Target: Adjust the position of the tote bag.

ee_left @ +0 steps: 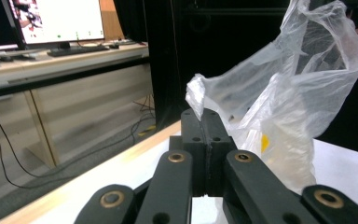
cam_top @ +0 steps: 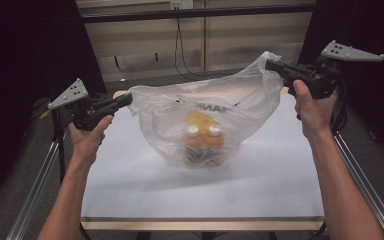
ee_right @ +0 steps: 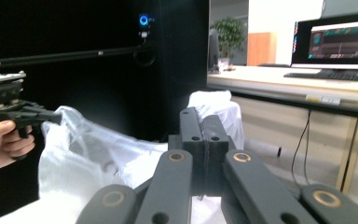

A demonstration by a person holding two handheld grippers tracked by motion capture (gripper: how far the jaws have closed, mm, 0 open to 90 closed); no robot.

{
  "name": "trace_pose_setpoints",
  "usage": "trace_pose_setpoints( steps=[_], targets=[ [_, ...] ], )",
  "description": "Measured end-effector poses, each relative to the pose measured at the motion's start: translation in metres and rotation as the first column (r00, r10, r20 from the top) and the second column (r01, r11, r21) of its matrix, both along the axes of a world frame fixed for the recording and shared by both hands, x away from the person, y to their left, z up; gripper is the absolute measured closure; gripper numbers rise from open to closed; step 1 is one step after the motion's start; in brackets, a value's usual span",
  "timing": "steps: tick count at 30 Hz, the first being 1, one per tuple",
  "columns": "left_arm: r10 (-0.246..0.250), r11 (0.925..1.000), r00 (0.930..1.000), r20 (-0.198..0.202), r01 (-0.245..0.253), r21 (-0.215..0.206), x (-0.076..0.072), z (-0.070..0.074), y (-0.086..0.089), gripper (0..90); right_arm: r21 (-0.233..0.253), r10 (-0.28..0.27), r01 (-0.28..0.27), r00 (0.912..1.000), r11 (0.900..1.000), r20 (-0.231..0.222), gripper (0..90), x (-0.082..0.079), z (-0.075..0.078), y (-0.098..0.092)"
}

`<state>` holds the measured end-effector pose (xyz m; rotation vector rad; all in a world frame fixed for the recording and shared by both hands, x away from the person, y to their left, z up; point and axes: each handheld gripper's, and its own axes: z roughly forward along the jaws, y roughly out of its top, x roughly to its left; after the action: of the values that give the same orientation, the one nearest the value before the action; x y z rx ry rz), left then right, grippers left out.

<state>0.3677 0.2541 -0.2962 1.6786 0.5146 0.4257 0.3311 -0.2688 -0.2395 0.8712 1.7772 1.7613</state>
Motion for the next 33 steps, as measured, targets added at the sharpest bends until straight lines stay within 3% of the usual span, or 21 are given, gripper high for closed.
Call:
trace_pose_setpoints(
  steps=[11, 12, 15, 17, 19, 23, 27, 30, 33],
  targets=[
    [-0.002, 0.9993, 0.9975, -0.071, 0.005, 0.037, 0.002, -0.029, 0.007, 90.0, -0.008, -0.043, 0.042, 0.9962, 0.999, -0.075, 90.0, 0.004, -0.035, -0.012],
    [0.005, 0.9986, 0.9975, -0.070, -0.002, 0.053, 0.001, -0.031, 0.008, 90.0, -0.009, -0.044, 0.044, 0.9959, 0.999, -0.079, 90.0, 0.004, -0.038, -0.013],
    [-0.029, 0.9985, 0.9967, -0.076, 0.033, 0.045, -0.002, -0.040, 0.007, 90.0, -0.015, -0.044, 0.043, 0.9957, 0.999, -0.081, 90.0, 0.001, -0.047, -0.013],
    [-0.018, 0.9971, 0.9963, -0.085, 0.024, 0.073, -0.004, -0.045, 0.005, 90.0, -0.037, -0.050, 0.047, 0.9945, 0.998, -0.092, 90.0, -0.001, -0.054, -0.011],
    [-0.022, 0.9972, 0.9958, -0.089, 0.029, 0.069, -0.005, -0.052, 0.005, 90.0, -0.043, -0.053, 0.048, 0.9929, 0.998, -0.107, 90.0, -0.001, -0.062, -0.011],
    [-0.013, 0.9948, 0.9908, -0.135, 0.027, 0.098, -0.001, -0.069, 0.004, 90.0, -0.043, -0.069, 0.063, 0.9880, 0.997, -0.138, 90.0, 0.002, -0.077, -0.015],
    [-0.023, 0.9974, 0.9862, -0.164, 0.034, 0.064, 0.003, -0.082, 0.004, 90.0, -0.054, -0.075, 0.068, 0.9847, 0.996, -0.157, 90.0, 0.009, -0.088, -0.018],
    [-0.015, 0.9935, 0.9851, -0.171, 0.034, 0.109, 0.004, -0.088, 0.000, 90.0, -0.059, -0.083, 0.074, 0.9813, 0.995, -0.174, 90.0, 0.012, -0.095, -0.018],
    [-0.022, 0.9932, 0.9819, -0.188, 0.043, 0.108, 0.004, -0.093, 0.000, 90.0, -0.062, -0.082, 0.072, 0.9807, 0.995, -0.177, 90.0, 0.010, -0.104, -0.017]
  ],
)
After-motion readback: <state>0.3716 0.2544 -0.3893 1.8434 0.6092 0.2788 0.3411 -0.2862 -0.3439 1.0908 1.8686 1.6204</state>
